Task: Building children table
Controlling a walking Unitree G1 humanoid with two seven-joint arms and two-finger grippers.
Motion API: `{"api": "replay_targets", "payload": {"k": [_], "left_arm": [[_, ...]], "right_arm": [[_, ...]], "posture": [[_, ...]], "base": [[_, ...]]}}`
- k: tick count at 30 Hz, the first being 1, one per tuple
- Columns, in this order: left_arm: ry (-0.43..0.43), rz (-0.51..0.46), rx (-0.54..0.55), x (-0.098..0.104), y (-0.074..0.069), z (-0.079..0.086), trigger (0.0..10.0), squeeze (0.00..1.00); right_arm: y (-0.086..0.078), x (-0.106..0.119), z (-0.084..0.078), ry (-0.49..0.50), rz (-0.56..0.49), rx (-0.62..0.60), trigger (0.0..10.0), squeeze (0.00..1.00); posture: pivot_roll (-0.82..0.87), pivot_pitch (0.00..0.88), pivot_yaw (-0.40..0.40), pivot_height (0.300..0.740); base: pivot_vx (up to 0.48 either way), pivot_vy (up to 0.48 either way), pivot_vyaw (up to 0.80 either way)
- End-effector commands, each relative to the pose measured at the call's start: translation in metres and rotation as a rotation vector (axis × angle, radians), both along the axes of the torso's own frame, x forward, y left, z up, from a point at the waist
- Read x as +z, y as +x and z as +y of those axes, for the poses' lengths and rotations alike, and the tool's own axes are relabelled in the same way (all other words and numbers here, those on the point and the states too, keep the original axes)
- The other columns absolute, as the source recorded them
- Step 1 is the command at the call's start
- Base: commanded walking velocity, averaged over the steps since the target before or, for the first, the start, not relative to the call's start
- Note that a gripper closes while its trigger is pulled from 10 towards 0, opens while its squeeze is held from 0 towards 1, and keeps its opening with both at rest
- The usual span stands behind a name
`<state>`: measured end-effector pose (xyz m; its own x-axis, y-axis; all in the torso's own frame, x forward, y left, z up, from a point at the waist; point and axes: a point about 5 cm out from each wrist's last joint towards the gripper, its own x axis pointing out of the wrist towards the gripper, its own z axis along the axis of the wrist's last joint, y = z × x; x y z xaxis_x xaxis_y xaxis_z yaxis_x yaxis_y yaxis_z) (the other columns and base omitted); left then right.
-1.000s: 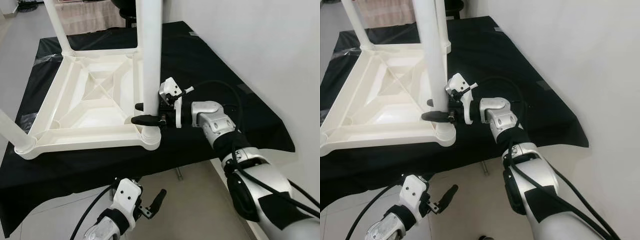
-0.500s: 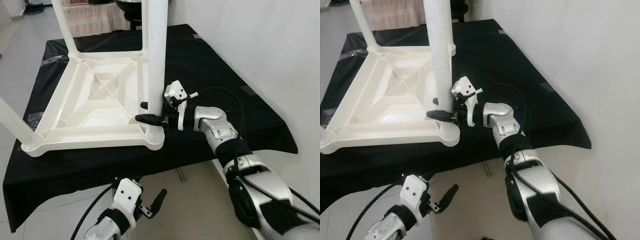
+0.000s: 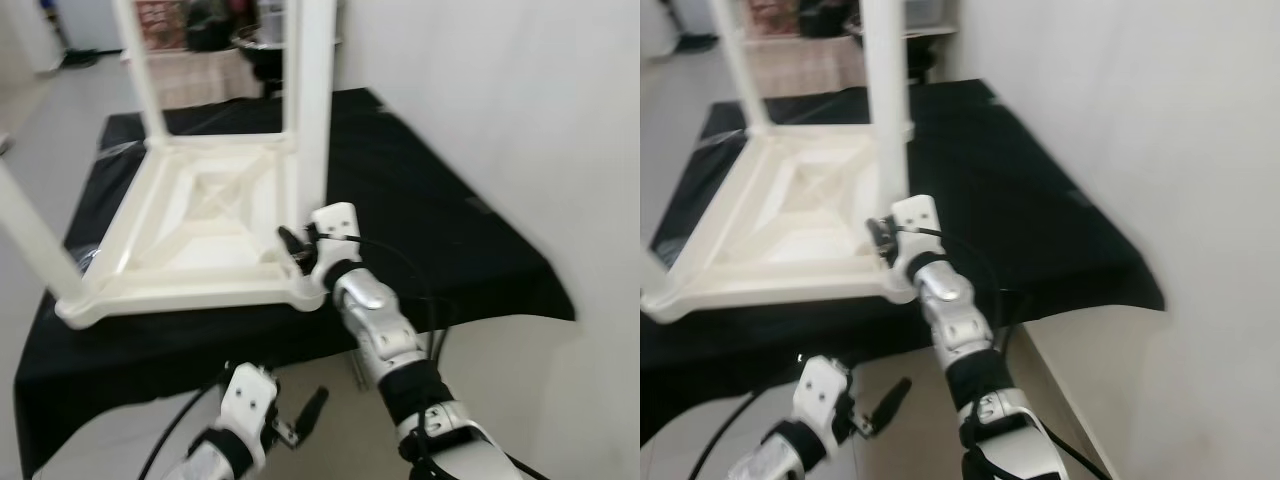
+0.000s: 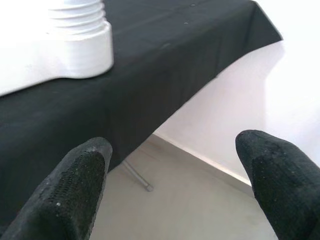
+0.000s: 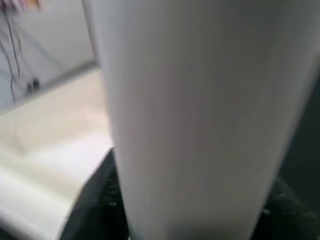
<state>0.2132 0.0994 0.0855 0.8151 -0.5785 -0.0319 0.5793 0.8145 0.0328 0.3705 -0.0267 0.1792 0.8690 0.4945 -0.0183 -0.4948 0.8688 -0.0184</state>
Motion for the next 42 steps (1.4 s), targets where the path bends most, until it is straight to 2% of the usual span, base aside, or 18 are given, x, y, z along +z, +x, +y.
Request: {"api": "replay_targets", "payload": {"k": [1, 4, 5, 7, 8, 9, 10, 11, 16, 18, 19, 20, 21, 27, 31, 36, 41, 42], "left_arm": [[0.025, 0.006, 0.005, -0.004, -0.001, 0.002, 10.0, 0.0], [0.023, 0.004, 0.008, -0.004, -0.001, 0.001, 10.0, 0.0], [0.019, 0.002, 0.008, -0.003, -0.001, -0.001, 10.0, 0.0], [0.017, 0.001, 0.009, -0.003, -0.001, -0.001, 10.0, 0.0], [0.015, 0.001, 0.008, -0.003, -0.001, -0.002, 10.0, 0.0], [0.013, 0.0, 0.009, -0.003, -0.002, -0.002, 10.0, 0.0], [0.013, 0.0, 0.009, -0.003, -0.002, -0.002, 10.0, 0.0], [0.009, -0.001, 0.008, -0.003, -0.003, -0.004, 10.0, 0.0], [0.003, -0.003, 0.009, -0.001, -0.005, -0.006, 10.0, 0.0], [0.001, -0.003, 0.011, -0.001, -0.006, -0.006, 10.0, 0.0], [0.001, -0.003, 0.011, -0.001, -0.006, -0.006, 10.0, 0.0], [-0.001, -0.003, 0.013, -0.001, -0.007, -0.007, 10.0, 0.0], [-0.002, -0.003, 0.014, -0.001, -0.007, -0.007, 10.0, 0.0], [-0.009, -0.004, 0.02, 0.002, -0.01, -0.01, 10.0, 0.0], [-0.013, -0.003, 0.02, 0.002, -0.011, -0.01, 10.0, 0.0], [-0.021, -0.001, 0.018, 0.002, -0.011, -0.013, 10.0, 0.0], [-0.027, 0.002, 0.018, 0.002, -0.011, -0.013, 10.0, 0.0], [-0.028, 0.003, 0.017, 0.002, -0.011, -0.013, 10.0, 0.0]], "right_arm": [[-0.003, -0.01, 0.004, 0.01, 0.067, 0.035, 10.0, 1.0], [0.004, 0.021, -0.004, 0.066, -0.017, 0.174, 10.0, 1.0], [0.009, 0.036, -0.01, 0.086, -0.058, 0.276, 10.0, 0.49], [0.01, 0.041, -0.012, 0.083, -0.077, 0.324, 10.0, 0.49], [0.011, 0.045, -0.013, 0.073, -0.088, 0.403, 10.0, 0.0], [0.011, 0.05, -0.014, 0.056, -0.107, 0.469, 10.0, 0.0], [0.011, 0.05, -0.014, 0.056, -0.107, 0.469, 10.0, 0.0], [0.011, 0.055, -0.014, 0.017, -0.122, 0.587, 10.0, 0.0], [0.011, 0.056, -0.012, -0.033, -0.09, 0.691, 10.0, 0.0], [0.011, 0.054, -0.009, -0.07, -0.066, 0.721, 6.5, 0.0], [0.011, 0.054, -0.009, -0.07, -0.066, 0.721, 6.5, 0.0], [0.011, 0.054, -0.008, -0.09, -0.058, 0.737, 0.6, 0.0], [0.011, 0.053, -0.007, -0.104, -0.046, 0.752, 0.0, 0.0], [0.01, 0.053, -0.009, -0.129, -0.023, 0.837, 0.0, 0.0], [0.01, 0.053, -0.012, -0.119, -0.02, 0.841, 0.0, 0.0], [0.012, 0.053, -0.024, -0.104, -0.031, 0.815, 0.0, 0.0], [0.017, 0.047, -0.046, -0.075, -0.062, 0.67, 0.0, 0.0], [0.02, 0.034, -0.052, -0.061, -0.043, 0.46, 0.0, 0.0]], "posture": [[0.1, 0.148, -0.028, 0.74], [0.11, 0.151, -0.039, 0.74], [0.11, 0.154, -0.044, 0.74], [0.11, 0.154, -0.044, 0.74], [0.11, 0.159, -0.047, 0.74], [0.11, 0.16, -0.049, 0.74], [0.11, 0.16, -0.049, 0.74], [0.11, 0.168, -0.054, 0.74], [0.12, 0.179, -0.061, 0.74], [0.12, 0.18, -0.063, 0.74], [0.12, 0.18, -0.063, 0.74], [0.13, 0.187, -0.068, 0.74], [0.13, 0.187, -0.068, 0.74], [0.13, 0.201, -0.076, 0.74], [0.13, 0.203, -0.076, 0.74], [0.11, 0.208, -0.075, 0.74], [0.05, 0.206, -0.073, 0.74], [0.05, 0.211, -0.076, 0.74]], "base": [[0.0, 0.0, 0.0], [0.0, 0.0, 0.0], [0.0, 0.0, 0.0], [0.0, 0.0, 0.0], [0.0, 0.0, 0.0], [0.0, 0.0, 0.0], [0.0, 0.0, 0.0], [0.0, 0.0, 0.0], [0.0, 0.0, 0.0], [0.0, 0.0, 0.0], [0.0, 0.0, 0.0], [0.0, 0.0, 0.0], [0.0, 0.0, 0.0], [0.0, 0.0, 0.0], [0.0, 0.0, 0.0], [0.0, 0.0, 0.0], [0.0, 0.0, 0.0], [0.0, 0.0, 0.0]]}}
